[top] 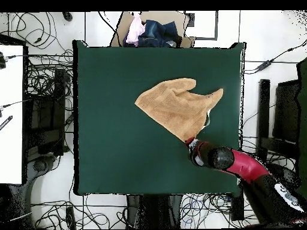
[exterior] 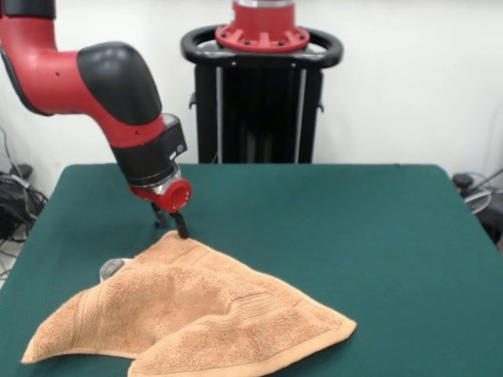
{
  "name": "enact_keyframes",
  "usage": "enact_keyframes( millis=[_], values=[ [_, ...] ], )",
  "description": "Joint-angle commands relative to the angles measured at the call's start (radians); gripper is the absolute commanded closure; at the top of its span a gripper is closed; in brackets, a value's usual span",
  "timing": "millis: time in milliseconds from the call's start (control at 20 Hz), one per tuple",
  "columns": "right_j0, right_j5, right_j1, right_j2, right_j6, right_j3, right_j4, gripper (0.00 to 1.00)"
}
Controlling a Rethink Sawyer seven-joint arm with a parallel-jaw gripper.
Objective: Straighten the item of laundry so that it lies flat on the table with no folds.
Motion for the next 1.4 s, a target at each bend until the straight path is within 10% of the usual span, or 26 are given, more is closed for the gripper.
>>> enact_keyframes(
  millis=[50,100,150,900,1400],
  values=[
    [0.144,-0.266,0.202,-0.071,0.145,-0.152,-0.048,0.0],
    [0.157,-0.282,0.201,-0.084,0.153,-0.155,-0.048,0.0],
    [0.171,-0.298,0.2,-0.098,0.16,-0.158,-0.048,1.0],
    [0.256,-0.284,0.182,-0.191,0.173,-0.144,0.023,1.0],
    [0.316,-0.301,0.094,-0.258,0.224,0.066,0.07,1.0]
  ],
)
